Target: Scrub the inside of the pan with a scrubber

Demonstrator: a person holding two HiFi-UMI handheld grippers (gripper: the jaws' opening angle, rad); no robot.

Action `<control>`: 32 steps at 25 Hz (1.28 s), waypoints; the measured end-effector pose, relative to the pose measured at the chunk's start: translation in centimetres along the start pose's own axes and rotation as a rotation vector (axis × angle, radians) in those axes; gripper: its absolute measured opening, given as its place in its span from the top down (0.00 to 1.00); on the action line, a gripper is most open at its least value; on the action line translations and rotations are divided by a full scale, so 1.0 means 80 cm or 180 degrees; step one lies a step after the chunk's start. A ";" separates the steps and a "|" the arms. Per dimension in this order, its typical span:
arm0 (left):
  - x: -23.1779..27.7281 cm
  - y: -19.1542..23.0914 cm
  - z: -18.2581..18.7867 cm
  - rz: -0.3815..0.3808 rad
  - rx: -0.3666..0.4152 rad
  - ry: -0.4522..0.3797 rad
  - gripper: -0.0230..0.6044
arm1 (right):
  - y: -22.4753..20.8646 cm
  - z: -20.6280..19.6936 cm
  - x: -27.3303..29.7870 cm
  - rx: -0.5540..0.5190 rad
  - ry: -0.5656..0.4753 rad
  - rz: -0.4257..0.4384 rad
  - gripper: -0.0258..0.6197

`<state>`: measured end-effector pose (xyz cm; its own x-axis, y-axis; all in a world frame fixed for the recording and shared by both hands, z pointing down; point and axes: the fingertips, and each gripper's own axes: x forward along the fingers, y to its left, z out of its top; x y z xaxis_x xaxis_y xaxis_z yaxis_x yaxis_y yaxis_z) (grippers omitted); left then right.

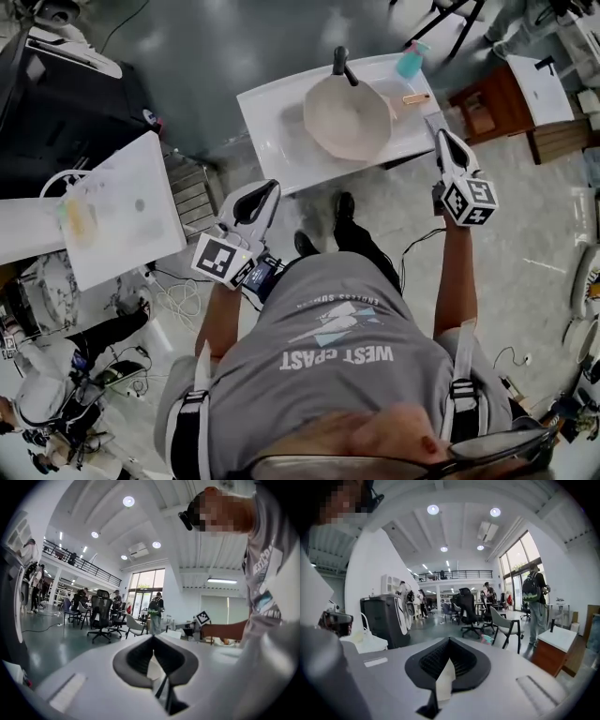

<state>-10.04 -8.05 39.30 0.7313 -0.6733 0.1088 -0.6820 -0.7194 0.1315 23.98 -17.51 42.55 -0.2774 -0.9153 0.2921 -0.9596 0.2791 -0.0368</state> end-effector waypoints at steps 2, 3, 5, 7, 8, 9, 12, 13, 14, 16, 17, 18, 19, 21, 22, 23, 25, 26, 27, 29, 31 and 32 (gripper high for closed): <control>0.000 -0.018 0.000 -0.0099 0.0053 0.0003 0.96 | 0.039 0.031 -0.034 -0.0035 -0.0178 0.0155 0.96; 0.002 -0.029 0.002 -0.0146 0.0076 -0.0006 0.96 | 0.054 0.045 -0.051 -0.0059 -0.0257 0.0223 0.96; 0.002 -0.050 0.009 -0.0225 0.0115 -0.0041 0.96 | 0.083 0.067 -0.086 -0.0100 -0.0386 0.0353 0.96; -0.001 -0.069 0.017 -0.0259 0.0164 -0.0097 0.96 | 0.108 0.082 -0.116 -0.0123 -0.0479 0.0484 0.96; -0.004 -0.078 0.020 -0.0261 0.0192 -0.0121 0.96 | 0.118 0.086 -0.129 -0.0135 -0.0511 0.0540 0.96; -0.006 -0.087 0.022 -0.0259 0.0218 -0.0137 0.96 | 0.125 0.089 -0.142 -0.0143 -0.0539 0.0588 0.96; -0.016 -0.120 0.025 -0.0230 0.0280 -0.0164 0.96 | 0.143 0.092 -0.189 -0.0106 -0.0634 0.0744 0.96; -0.020 -0.133 0.025 -0.0217 0.0290 -0.0157 0.96 | 0.150 0.091 -0.206 -0.0088 -0.0651 0.0813 0.96; -0.024 -0.147 0.023 -0.0203 0.0291 -0.0139 0.96 | 0.158 0.089 -0.224 -0.0081 -0.0648 0.0883 0.96; -0.030 -0.177 0.017 -0.0187 0.0261 -0.0100 0.96 | 0.172 0.078 -0.258 -0.0104 -0.0593 0.1005 0.96; -0.032 -0.195 0.015 -0.0190 0.0239 -0.0091 0.96 | 0.177 0.068 -0.275 -0.0136 -0.0556 0.1041 0.96; -0.034 -0.214 0.013 -0.0203 0.0223 -0.0088 0.96 | 0.180 0.057 -0.291 -0.0186 -0.0515 0.1052 0.96; -0.035 -0.233 0.010 -0.0223 0.0218 -0.0089 0.96 | 0.181 0.044 -0.307 -0.0239 -0.0471 0.1050 0.96; -0.038 -0.272 0.005 -0.0272 0.0238 -0.0094 0.96 | 0.182 0.020 -0.337 -0.0247 -0.0397 0.1086 0.96; -0.041 -0.291 0.004 -0.0296 0.0255 -0.0096 0.96 | 0.182 0.011 -0.352 -0.0201 -0.0378 0.1120 0.96; -0.045 -0.310 0.002 -0.0319 0.0271 -0.0097 0.96 | 0.181 0.003 -0.368 -0.0163 -0.0368 0.1144 0.96; -0.056 -0.344 -0.003 -0.0346 0.0293 -0.0092 0.96 | 0.180 -0.009 -0.399 -0.0144 -0.0355 0.1162 0.96; -0.063 -0.358 -0.007 -0.0343 0.0296 -0.0083 0.96 | 0.179 -0.015 -0.412 -0.0144 -0.0354 0.1167 0.96; -0.069 -0.369 -0.011 -0.0332 0.0295 -0.0072 0.96 | 0.178 -0.020 -0.424 -0.0142 -0.0353 0.1170 0.96; -0.084 -0.387 -0.018 -0.0303 0.0289 -0.0054 0.96 | 0.178 -0.028 -0.446 -0.0144 -0.0355 0.1176 0.96; -0.099 -0.402 -0.023 -0.0274 0.0287 -0.0043 0.96 | 0.181 -0.032 -0.465 -0.0157 -0.0361 0.1184 0.96; -0.105 -0.408 -0.024 -0.0259 0.0284 -0.0043 0.96 | 0.181 -0.034 -0.474 -0.0165 -0.0366 0.1187 0.96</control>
<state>6.13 21.43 36.00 0.7844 -0.6140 0.0880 -0.6191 -0.7836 0.0511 20.71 21.99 33.51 -0.6128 -0.7741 0.1589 -0.7891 0.6102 -0.0710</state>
